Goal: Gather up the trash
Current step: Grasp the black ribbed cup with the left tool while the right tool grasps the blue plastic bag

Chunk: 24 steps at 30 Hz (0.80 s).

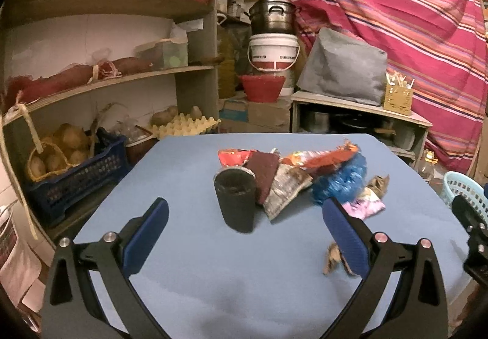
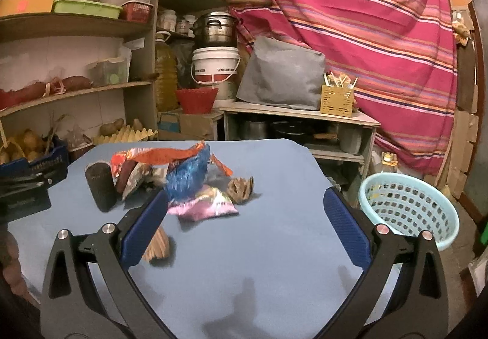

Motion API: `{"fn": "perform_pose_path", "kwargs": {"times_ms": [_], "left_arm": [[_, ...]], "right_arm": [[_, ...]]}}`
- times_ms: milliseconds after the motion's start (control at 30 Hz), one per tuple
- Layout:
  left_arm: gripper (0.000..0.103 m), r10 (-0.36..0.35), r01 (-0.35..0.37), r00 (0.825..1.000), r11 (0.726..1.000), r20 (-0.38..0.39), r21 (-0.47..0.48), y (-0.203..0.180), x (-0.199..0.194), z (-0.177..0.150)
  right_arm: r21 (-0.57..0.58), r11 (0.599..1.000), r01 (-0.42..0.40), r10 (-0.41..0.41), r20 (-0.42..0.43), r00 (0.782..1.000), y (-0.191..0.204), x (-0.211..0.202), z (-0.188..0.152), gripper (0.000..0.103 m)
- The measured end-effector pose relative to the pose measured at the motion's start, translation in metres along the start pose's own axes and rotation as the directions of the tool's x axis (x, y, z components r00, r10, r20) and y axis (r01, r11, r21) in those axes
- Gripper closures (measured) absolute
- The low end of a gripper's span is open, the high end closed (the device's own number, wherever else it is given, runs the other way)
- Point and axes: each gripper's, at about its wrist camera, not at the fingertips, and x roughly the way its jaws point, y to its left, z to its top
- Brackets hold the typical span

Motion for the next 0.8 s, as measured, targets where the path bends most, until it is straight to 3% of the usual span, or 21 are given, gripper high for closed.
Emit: {"fn": "perform_pose_path", "kwargs": {"times_ms": [233,500,800], "left_arm": [[0.004,0.010,-0.010,0.998,1.000,-0.061,0.007,0.010,0.051,0.012],[0.004,0.018,-0.013,0.988,0.999,-0.153,0.034,0.017,0.102,0.000],[0.004,0.023,-0.012,0.980,0.998,-0.196,0.060,0.014,0.127,-0.006]], "right_arm": [[-0.008,1.000,-0.009,0.009,-0.025,1.000,0.008,0.042,0.022,0.004],[-0.054,0.999,0.003,-0.013,-0.194,0.981,0.004,0.121,0.015,0.004],[0.003,0.998,-0.065,0.064,-0.236,0.970,0.016,0.147,0.020,0.004]]}}
